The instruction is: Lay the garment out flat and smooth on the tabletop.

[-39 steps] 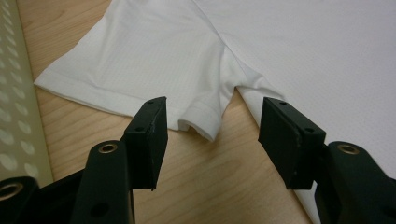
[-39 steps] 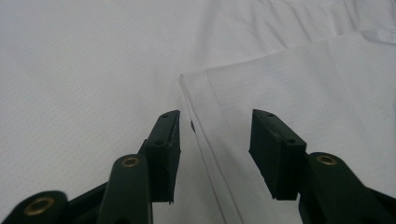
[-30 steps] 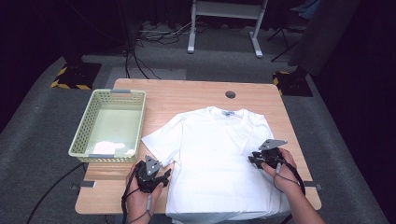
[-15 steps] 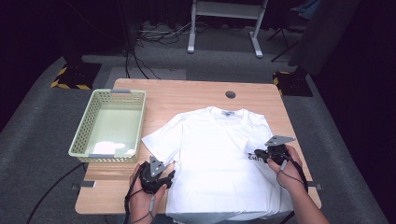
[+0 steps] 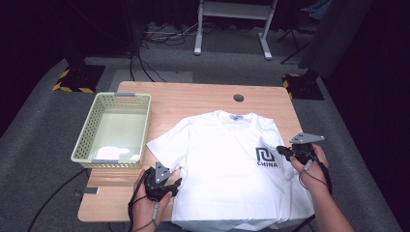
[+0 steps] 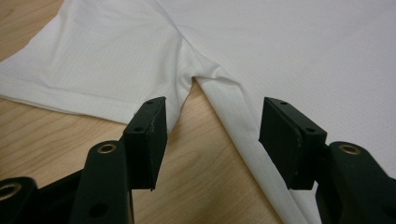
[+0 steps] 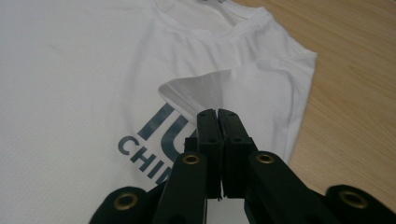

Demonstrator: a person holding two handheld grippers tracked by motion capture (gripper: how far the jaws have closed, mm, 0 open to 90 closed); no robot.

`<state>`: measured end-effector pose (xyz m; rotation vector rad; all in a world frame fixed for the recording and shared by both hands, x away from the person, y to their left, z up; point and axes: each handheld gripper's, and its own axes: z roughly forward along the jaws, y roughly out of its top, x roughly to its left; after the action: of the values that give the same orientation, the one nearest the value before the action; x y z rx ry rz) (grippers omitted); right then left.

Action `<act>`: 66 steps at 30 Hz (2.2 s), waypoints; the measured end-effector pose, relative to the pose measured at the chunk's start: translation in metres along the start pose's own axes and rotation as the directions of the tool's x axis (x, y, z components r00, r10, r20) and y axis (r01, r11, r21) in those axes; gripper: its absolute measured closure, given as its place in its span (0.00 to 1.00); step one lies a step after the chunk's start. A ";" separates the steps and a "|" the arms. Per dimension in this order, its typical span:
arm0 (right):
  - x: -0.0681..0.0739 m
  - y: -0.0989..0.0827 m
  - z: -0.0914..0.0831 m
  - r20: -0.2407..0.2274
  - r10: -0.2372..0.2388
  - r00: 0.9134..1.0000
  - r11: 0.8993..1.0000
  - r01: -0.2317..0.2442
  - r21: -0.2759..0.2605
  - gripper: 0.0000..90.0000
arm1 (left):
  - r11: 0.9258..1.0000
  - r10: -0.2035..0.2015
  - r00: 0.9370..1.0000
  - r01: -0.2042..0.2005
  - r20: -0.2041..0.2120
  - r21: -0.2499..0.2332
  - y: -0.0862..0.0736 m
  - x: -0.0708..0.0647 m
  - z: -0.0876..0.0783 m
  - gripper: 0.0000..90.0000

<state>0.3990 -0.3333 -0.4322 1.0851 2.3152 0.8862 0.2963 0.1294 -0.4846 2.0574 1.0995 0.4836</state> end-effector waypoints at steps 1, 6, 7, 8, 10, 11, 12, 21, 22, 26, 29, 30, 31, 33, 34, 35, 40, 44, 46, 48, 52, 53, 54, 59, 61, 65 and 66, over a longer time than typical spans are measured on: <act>-0.003 0.000 -0.003 0.008 0.008 1.000 1.000 -0.008 -0.001 0.99 | 1.000 0.003 1.000 -0.003 0.003 0.001 0.001 0.000 0.001 0.46; -0.017 -0.001 -0.015 0.048 0.030 0.998 0.999 -0.030 -0.012 0.99 | 1.000 0.014 1.000 -0.014 0.019 0.002 0.007 -0.003 0.007 0.46; -0.021 -0.001 -0.018 0.059 0.037 0.998 0.999 -0.037 -0.013 0.99 | 1.000 0.015 1.000 -0.015 0.024 -0.002 0.009 -0.004 0.008 0.46; -0.024 -0.002 -0.022 0.071 0.042 0.997 0.999 -0.041 -0.013 0.99 | 1.000 0.019 0.999 -0.019 0.027 -0.002 0.011 -0.005 0.009 0.46; -0.033 -0.003 -0.029 0.099 0.049 0.994 0.999 -0.048 -0.013 0.99 | 1.000 0.026 0.999 -0.026 0.035 -0.009 0.014 -0.007 0.012 0.46; -0.039 -0.004 -0.033 0.113 0.060 0.992 0.998 -0.059 -0.013 0.99 | 1.000 0.027 0.999 -0.027 0.039 -0.008 0.015 -0.008 0.013 0.46; -0.045 -0.006 -0.037 0.136 0.079 0.988 0.997 -0.079 -0.010 0.99 | 1.000 0.030 0.999 -0.030 0.041 -0.008 0.016 -0.009 0.014 0.46; -0.076 -0.046 -0.061 0.409 0.249 0.878 0.966 -0.256 -0.039 0.47 | 0.999 0.035 0.998 -0.034 0.044 -0.027 0.020 -0.014 0.009 0.44; -0.071 -0.046 -0.060 0.378 0.246 0.892 0.968 -0.246 -0.050 0.44 | 0.999 0.034 0.999 -0.033 0.042 -0.030 0.020 -0.013 0.008 0.44; -0.049 -0.039 -0.054 0.271 0.197 0.942 0.980 -0.185 -0.067 0.44 | 0.998 0.031 0.999 -0.029 0.038 -0.048 0.020 -0.010 -0.003 0.42; -0.032 -0.032 -0.054 0.208 0.167 0.964 0.985 -0.153 -0.082 0.43 | 0.998 0.024 0.999 -0.021 0.037 -0.060 0.019 -0.007 -0.010 0.41; -0.029 -0.031 -0.055 0.197 0.161 0.967 0.985 -0.147 -0.086 0.42 | 0.998 0.024 0.999 -0.021 0.037 -0.060 0.019 -0.007 -0.010 0.41; -0.029 -0.031 -0.055 0.197 0.161 0.967 0.985 -0.147 -0.086 0.42 | 0.998 0.029 0.999 -0.027 0.038 -0.063 0.019 -0.005 -0.014 0.41; -0.021 -0.027 -0.057 0.169 0.144 0.975 0.987 -0.129 -0.094 0.42 | 0.997 0.031 0.999 -0.028 0.038 -0.072 0.018 -0.003 -0.020 0.40; -0.017 -0.026 -0.059 0.159 0.134 0.978 0.988 -0.119 -0.098 0.42 | 0.997 0.032 0.999 -0.030 0.037 -0.077 0.018 -0.003 -0.023 0.40; -0.014 -0.025 -0.061 0.152 0.127 0.980 0.988 -0.112 -0.102 0.42 | 0.996 0.036 0.999 -0.033 0.036 -0.078 0.017 -0.002 -0.025 0.39; -0.003 -0.027 -0.066 0.119 0.109 0.987 0.989 -0.095 -0.116 0.42 | 0.995 0.044 0.998 -0.040 0.046 -0.095 0.016 0.000 -0.035 0.37; 0.002 -0.032 -0.068 0.090 0.112 0.990 0.987 -0.100 -0.124 0.42 | 0.994 0.056 0.997 -0.051 0.048 -0.101 0.014 -0.001 -0.042 0.36; 0.005 -0.038 -0.072 0.079 0.106 0.991 0.988 -0.095 -0.125 0.41 | 0.992 0.067 0.996 -0.062 0.052 -0.107 0.012 -0.002 -0.050 0.34; 0.006 -0.041 -0.077 0.076 0.104 0.992 0.987 -0.094 -0.127 0.41 | 0.992 0.071 0.996 -0.065 0.055 -0.109 0.012 -0.002 -0.053 0.33; 0.006 -0.047 -0.086 0.072 0.100 0.992 0.987 -0.090 -0.134 0.41 | 0.990 0.093 0.994 -0.086 0.059 -0.113 0.005 0.002 -0.066 0.31; 0.007 -0.049 -0.088 0.070 0.099 0.993 0.987 -0.089 -0.133 0.41 | 0.990 0.093 0.994 -0.086 0.059 -0.113 0.005 0.002 -0.066 0.31; 0.007 -0.051 -0.089 0.068 0.098 0.993 0.987 -0.089 -0.131 0.41 | 0.990 0.094 0.994 -0.086 0.061 -0.115 0.001 0.004 -0.070 0.31; 0.009 -0.061 -0.092 0.054 0.086 0.995 0.989 -0.079 -0.121 0.41 | 0.989 0.103 0.993 -0.095 0.061 -0.117 -0.008 0.012 -0.078 0.30; 0.009 -0.065 -0.092 0.044 0.076 0.996 0.990 -0.070 -0.121 0.40 | 0.987 0.110 0.992 -0.102 0.061 -0.121 -0.010 0.014 -0.079 0.30; 0.009 -0.073 -0.091 0.024 0.077 0.997 0.991 -0.073 -0.115 0.40 | 0.984 0.128 0.990 -0.118 0.062 -0.135 -0.020 0.023 -0.083 0.30; 0.009 -0.074 -0.090 0.022 0.076 0.997 0.991 -0.073 -0.113 0.39 | 0.984 0.127 0.990 -0.118 0.062 -0.133 -0.022 0.025 -0.084 0.30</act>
<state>0.3003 -0.3959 -0.4221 1.1347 2.1878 1.0119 0.2460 0.1944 -0.4468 2.0195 0.8811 0.5252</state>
